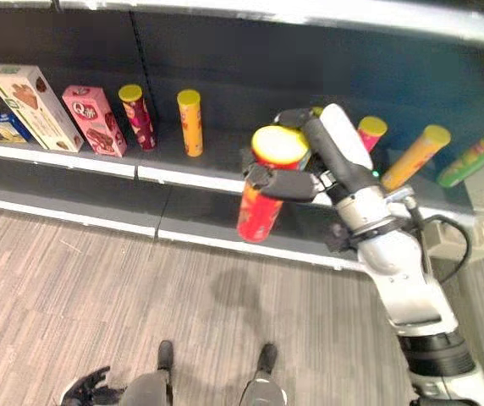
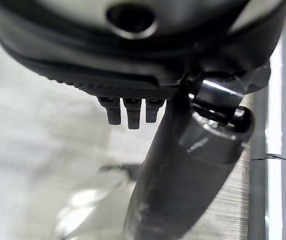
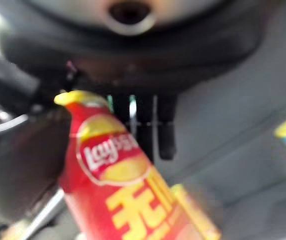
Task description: Put the goods on the table back onto the shelves and tidy them up.
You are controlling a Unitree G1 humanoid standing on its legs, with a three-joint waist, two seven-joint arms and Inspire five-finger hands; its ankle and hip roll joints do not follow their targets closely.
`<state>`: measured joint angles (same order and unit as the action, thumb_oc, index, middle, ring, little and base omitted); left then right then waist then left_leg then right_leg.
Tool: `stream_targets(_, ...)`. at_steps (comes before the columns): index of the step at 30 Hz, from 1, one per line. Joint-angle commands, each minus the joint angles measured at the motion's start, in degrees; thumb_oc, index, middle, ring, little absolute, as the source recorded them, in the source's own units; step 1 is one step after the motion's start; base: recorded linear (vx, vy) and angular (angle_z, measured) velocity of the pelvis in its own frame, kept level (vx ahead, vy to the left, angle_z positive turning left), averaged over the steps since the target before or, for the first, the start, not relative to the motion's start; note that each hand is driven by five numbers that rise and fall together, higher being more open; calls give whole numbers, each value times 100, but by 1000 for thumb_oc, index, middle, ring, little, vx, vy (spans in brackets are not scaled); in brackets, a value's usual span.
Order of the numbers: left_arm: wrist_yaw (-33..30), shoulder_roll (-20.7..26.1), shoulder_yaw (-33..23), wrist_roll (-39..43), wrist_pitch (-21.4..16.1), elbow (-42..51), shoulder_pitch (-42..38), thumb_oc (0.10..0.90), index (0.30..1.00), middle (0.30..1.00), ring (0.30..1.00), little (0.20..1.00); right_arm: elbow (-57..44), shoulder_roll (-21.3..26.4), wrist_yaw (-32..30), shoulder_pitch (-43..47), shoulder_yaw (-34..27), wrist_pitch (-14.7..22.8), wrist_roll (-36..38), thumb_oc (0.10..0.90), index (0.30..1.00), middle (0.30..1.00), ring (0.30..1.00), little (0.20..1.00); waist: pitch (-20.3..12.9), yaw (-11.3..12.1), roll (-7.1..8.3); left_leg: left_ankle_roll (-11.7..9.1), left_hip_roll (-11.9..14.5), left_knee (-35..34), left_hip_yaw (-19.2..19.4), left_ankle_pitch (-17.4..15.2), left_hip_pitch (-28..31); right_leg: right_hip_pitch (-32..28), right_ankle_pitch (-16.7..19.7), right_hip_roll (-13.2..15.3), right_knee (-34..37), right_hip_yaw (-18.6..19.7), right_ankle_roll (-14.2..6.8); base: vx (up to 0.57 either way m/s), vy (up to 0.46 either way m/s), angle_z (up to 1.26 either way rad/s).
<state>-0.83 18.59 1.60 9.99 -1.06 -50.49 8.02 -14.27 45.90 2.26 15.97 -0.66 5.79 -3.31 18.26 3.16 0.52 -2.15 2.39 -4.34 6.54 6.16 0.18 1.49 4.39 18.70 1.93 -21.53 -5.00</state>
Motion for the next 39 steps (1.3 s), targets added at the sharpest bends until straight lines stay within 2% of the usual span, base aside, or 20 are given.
stream_targets(1,-154,272,-63,-93,-285,128,-46,800,900,900,900,900,-416,148,-453,620,-64,396,-69,400,300,300,300,300,-583,42,-87,-185,51,-7,-122,-594,157,-297,-109,-67,-577,-139,-657,33,162,-7)
stream_targets(3,-186,327,-121,-38,-254,125,-43,800,900,900,900,900,-355,73,-473,699,26,389,-68,400,300,300,300,300,-513,52,-105,-106,126,-17,-26,-580,210,-60,-258,-219,-1139,-77,-570,-12,98,-30)
stream_targets(5,-198,341,-137,-34,-251,153,-31,800,900,900,900,900,-325,54,-477,744,75,391,-67,400,300,300,300,300,-479,82,-103,-93,152,-27,51,-583,229,48,-338,-307,-1356,-108,-537,-24,31,-47)
stream_targets(6,-203,323,-178,14,-252,172,-28,800,900,900,900,900,-278,55,-484,843,149,414,-63,400,300,300,300,300,-437,113,-46,-109,145,-39,129,-599,252,180,-425,-547,-1215,-157,-465,19,-101,-41)
stream_targets(7,-179,293,-153,28,-235,234,-6,800,900,900,900,900,-207,54,-500,743,80,418,58,400,300,300,300,300,-453,122,78,-144,138,72,90,-603,226,-93,-561,-908,-655,166,-296,36,-170,-41)
stream_targets(8,-194,246,-165,72,-235,251,37,800,900,900,900,900,-151,26,-530,803,112,412,97,400,300,300,300,300,-512,209,133,-161,165,66,122,-581,202,-184,-500,-887,-440,22,-321,87,-212,-22)
stream_targets(12,-153,121,-98,186,-191,377,109,800,900,900,900,900,-51,96,-608,814,90,388,286,400,300,300,300,300,-587,227,245,-265,334,123,65,-548,212,-453,-466,-1160,31,1,-234,69,-202,-14)
stream_targets(14,-140,113,-78,241,-168,413,89,800,900,900,900,900,-11,141,-610,851,79,429,451,400,300,300,300,300,-490,235,331,-328,480,678,-101,-713,63,-550,-569,-1301,28,63,-130,58,-220,5)
stream_targets(15,-140,114,-78,241,-168,413,88,800,900,900,900,900,-11,141,-610,851,79,429,451,400,300,300,300,300,-497,229,332,-327,479,684,-106,-713,51,-543,-568,-1299,28,58,-131,6,-193,11)
stream_targets(16,-130,140,-27,262,-162,436,19,800,900,900,900,900,-3,162,-654,810,-31,476,586,400,300,300,300,300,-350,213,353,-399,568,1172,-204,-763,-178,-590,-655,-1360,-14,25,-38,-7,-169,10)
stream_targets(17,-131,145,15,278,-161,461,-17,800,900,900,900,900,-1,199,-691,794,-79,496,612,400,300,300,300,300,-280,204,366,-443,585,1461,-239,-769,-367,-625,-709,-1375,-20,-23,2,-8,-169,22)
stream_targets(19,-131,144,15,278,-162,461,-18,800,900,900,900,900,-1,199,-690,793,-80,496,612,400,300,300,300,300,-288,191,362,-443,588,1487,-255,-781,-393,-618,-710,-1379,-21,-36,3,29,-58,38)
stream_targets(20,-155,99,96,383,-167,536,-49,800,900,900,900,900,32,186,-716,832,-66,473,628,400,300,300,300,300,-161,318,338,-452,417,1764,-684,-809,-694,-772,-773,-1427,59,23,43,129,-53,16)
stream_targets(23,-163,50,154,365,-155,504,-19,800,900,900,900,900,36,312,-749,862,-93,470,593,400,300,300,300,300,-247,313,265,-428,333,863,-833,-355,-980,-803,-784,-1479,191,59,-57,190,47,13)
stream_targets(25,-130,36,233,276,-141,439,7,800,900,900,900,900,71,345,-798,828,-102,456,506,400,300,300,300,300,-327,377,225,-492,220,227,-706,-22,-1255,-894,-858,-1494,266,108,-111,270,116,13)
stream_targets(26,-139,39,267,231,-149,438,40,800,900,900,900,900,73,305,-839,828,-80,462,412,400,300,300,300,300,-341,457,214,-517,136,148,-773,85,-1336,-983,-894,-1497,289,175,-148,370,177,-6)
stream_targets(27,-145,33,223,235,-147,398,99,800,900,900,900,900,35,244,-804,871,-2,464,301,400,300,300,300,300,-442,501,166,-467,134,85,-779,184,-1118,-1065,-972,-1514,250,310,-174,272,135,-41)
stream_targets(33,-189,122,193,113,-196,318,78,800,900,900,900,900,-69,-9,-748,951,182,455,140,400,300,300,300,300,-548,528,256,-172,-87,91,-668,-40,-795,-1020,-1064,-1138,-152,624,-346,255,192,-72)
stream_targets(35,-238,230,199,129,-218,453,2,800,900,900,900,900,-69,-113,-705,1084,361,408,27,400,300,300,300,300,-541,489,280,-10,-153,-7,-507,-140,-651,-764,-965,-958,-521,751,-472,173,231,-28)
stream_targets(39,-291,309,202,159,-226,564,-74,800,900,900,900,900,-69,-167,-677,1139,450,382,-47,400,300,300,300,300,-524,435,284,163,-244,-28,-442,-282,-507,-543,-866,-793,-1020,809,-564,127,179,-26)
